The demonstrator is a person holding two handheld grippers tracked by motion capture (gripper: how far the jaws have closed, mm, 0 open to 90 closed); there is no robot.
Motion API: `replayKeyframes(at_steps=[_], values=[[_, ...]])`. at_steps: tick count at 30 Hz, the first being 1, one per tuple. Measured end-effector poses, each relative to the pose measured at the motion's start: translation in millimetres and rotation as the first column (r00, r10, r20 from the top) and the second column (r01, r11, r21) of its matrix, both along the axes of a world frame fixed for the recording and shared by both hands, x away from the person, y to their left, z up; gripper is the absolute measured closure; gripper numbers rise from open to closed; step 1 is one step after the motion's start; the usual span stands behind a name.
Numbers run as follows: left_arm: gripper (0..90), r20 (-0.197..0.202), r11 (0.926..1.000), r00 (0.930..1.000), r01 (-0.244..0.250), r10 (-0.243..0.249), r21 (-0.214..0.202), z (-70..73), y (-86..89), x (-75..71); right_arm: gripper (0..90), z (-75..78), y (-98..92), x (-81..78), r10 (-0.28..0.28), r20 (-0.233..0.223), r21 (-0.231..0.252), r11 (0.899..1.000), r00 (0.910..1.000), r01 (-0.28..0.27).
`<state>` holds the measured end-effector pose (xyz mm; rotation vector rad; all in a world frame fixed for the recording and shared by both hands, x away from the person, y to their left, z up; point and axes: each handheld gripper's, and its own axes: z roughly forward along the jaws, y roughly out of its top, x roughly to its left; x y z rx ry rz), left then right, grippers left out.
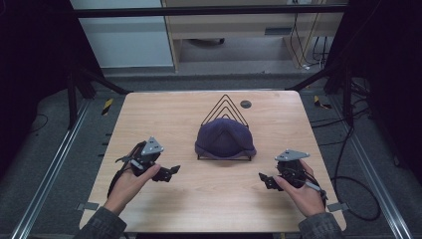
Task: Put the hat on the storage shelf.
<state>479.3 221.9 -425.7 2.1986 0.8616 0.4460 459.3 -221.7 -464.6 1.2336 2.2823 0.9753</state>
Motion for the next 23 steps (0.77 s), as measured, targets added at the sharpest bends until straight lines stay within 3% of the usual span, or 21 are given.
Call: replayKeyframes(at_steps=[4,8,12,15,16,20,23], values=[[5.1,-0.073,0.9994,0.9969,-0.028,0.03,0.022,-24.8,19.1,0.5,12.0,-14.1,-9.2,4.4,-0.048,-0.042,0.004,0.999,0.998,0.048],[5.7,-0.114,0.9973,0.9909,-0.068,0.071,0.026,-42.4,33.6,2.0,11.8,-24.2,-13.9,6.0,-0.075,-0.065,0.005,0.997,0.9951,0.076],[5.6,-0.17,0.9954,0.9816,-0.079,0.087,0.054,-55.0,39.1,2.2,9.7,-30.9,-13.3,6.1,-0.073,-0.087,-0.009,0.997,0.9936,0.072],[5.8,-0.219,0.9929,0.9697,-0.093,0.107,0.073,-64.8,43.8,0.3,8.0,-35.7,-11.3,5.3,-0.073,-0.098,-0.049,0.996,0.9925,0.069],[4.9,-0.207,0.9939,0.9737,-0.083,0.096,0.073,-66.1,45.7,-1.9,6.6,-37.2,-10.3,4.4,-0.073,-0.085,-0.072,0.995,0.9937,0.066],[5.0,-0.198,0.9937,0.9753,-0.084,0.098,0.074,-66.8,48.0,-5.1,4.8,-39.6,-10.3,2.9,-0.084,-0.07,-0.06,0.995,0.994,0.08],[3.4,-0.18,0.9918,0.9805,-0.06,0.08,0.112,-68.5,44.4,-7.2,3.7,-41.7,-9.5,0.7,-0.098,-0.053,-0.044,0.994,0.9938,0.095]])
